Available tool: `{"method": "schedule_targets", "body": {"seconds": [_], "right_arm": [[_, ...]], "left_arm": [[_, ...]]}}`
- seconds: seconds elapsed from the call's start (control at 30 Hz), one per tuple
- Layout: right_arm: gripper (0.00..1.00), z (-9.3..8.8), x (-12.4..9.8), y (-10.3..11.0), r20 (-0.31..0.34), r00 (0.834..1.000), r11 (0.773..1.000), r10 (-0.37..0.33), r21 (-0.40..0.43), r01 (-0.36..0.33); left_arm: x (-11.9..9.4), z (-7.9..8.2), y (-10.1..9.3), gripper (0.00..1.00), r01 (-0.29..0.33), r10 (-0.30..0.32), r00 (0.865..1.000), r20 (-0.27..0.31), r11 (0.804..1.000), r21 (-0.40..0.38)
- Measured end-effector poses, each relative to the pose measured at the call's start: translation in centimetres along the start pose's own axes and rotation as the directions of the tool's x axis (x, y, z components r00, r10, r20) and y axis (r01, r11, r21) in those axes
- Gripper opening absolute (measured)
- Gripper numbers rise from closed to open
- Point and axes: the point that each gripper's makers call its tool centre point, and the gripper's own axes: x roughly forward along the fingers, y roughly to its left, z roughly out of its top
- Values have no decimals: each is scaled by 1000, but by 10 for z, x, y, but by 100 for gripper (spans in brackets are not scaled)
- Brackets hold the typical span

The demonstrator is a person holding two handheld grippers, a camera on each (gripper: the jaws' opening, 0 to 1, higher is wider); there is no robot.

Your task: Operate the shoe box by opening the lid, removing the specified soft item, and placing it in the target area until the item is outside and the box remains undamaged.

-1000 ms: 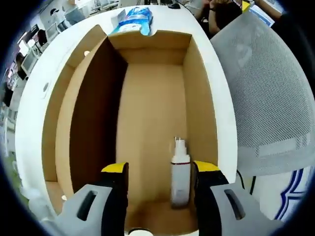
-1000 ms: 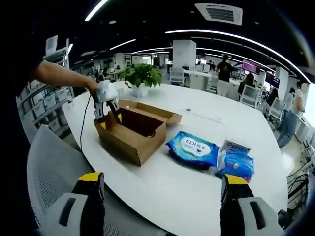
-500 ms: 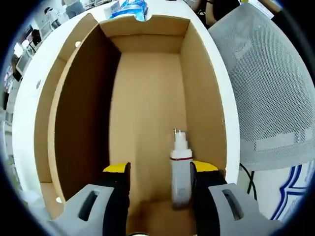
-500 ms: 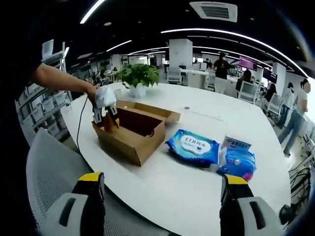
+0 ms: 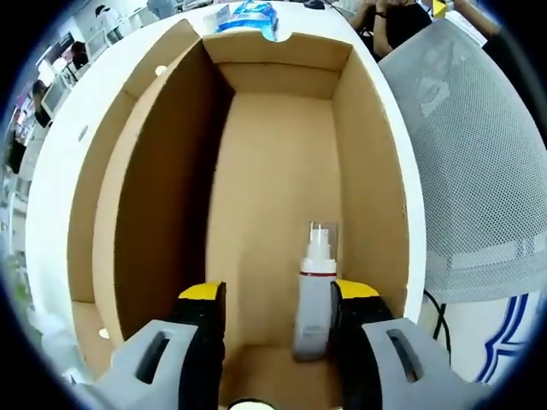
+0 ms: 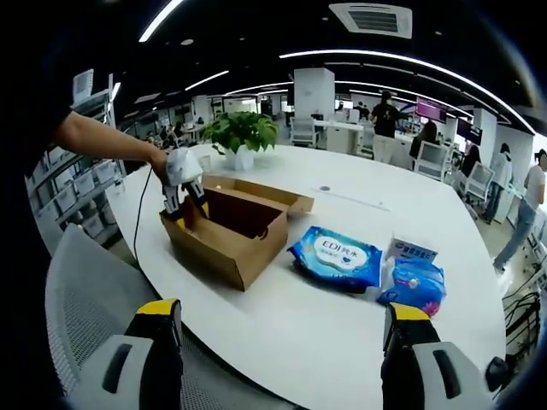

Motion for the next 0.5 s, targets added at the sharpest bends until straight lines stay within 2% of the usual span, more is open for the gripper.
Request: {"method": "schedule_targets", "body": {"seconds": [0.27, 0.5], "right_arm": [[99, 1, 1, 0, 2, 1000, 1000, 1, -3, -1], [98, 1, 2, 4, 1, 1000, 1000, 13, -11, -13]], "left_arm": [[-4, -5, -2, 47, -1, 1, 1000, -10, 1000, 16], [0, -11, -14, 46, 25, -24, 1000, -18, 999, 26]]}}
